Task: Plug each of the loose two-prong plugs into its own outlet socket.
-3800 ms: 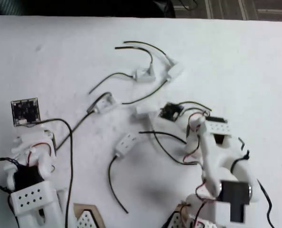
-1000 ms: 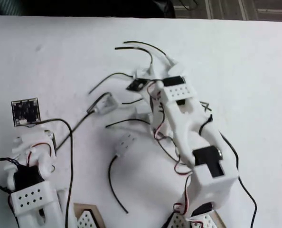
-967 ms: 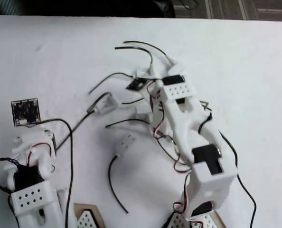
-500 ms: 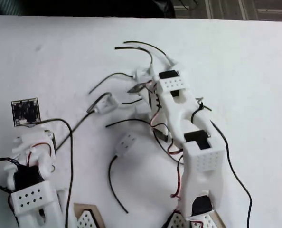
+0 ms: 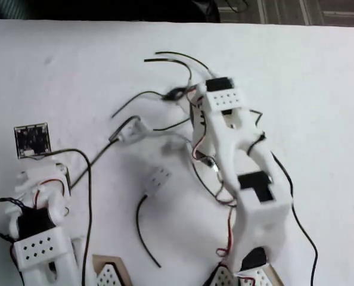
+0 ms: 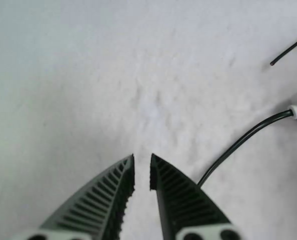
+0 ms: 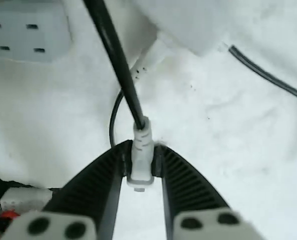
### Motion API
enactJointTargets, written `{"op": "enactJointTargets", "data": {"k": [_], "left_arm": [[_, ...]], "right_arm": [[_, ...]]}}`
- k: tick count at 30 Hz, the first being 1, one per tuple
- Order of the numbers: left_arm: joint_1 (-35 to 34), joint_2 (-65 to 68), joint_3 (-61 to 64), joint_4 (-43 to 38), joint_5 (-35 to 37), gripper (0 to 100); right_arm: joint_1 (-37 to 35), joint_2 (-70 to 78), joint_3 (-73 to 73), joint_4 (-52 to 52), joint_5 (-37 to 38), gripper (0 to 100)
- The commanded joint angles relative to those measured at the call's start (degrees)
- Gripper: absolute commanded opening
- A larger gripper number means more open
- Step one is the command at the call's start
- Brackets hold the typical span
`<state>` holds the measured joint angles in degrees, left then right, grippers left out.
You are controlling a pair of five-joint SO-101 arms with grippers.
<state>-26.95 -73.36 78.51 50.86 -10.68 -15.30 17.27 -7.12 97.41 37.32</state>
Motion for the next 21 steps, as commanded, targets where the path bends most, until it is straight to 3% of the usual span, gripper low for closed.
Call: {"op": "enactJointTargets", "data": {"k": [1, 10, 13, 16, 21], "left_arm": [[-0.13, -0.57, -0.26, -0.97, -0.35, 8], [-0.13, -0.57, -0.26, -0.97, -0.44, 8], [-0.13, -0.57, -0.26, -0.97, -0.44, 8], [-0.13, -0.57, -0.26, -0.97, -0.44, 8], [-0.13, -0.57, -0.26, -0.97, -0.44, 8]], "right_arm": [[-0.31, -11.82, 2.99, 0.57, -4.75, 1.7], [-10.15, -32.92, 22.68, -9.71, -9.32, 1.8], [-12.70, -38.37, 28.75, -14.64, -18.55, 1.8], [-13.58, -41.80, 34.29, -21.93, -24.53, 1.8], [-16.40, -44.53, 44.40, -37.67, -24.79, 1.8]]}}
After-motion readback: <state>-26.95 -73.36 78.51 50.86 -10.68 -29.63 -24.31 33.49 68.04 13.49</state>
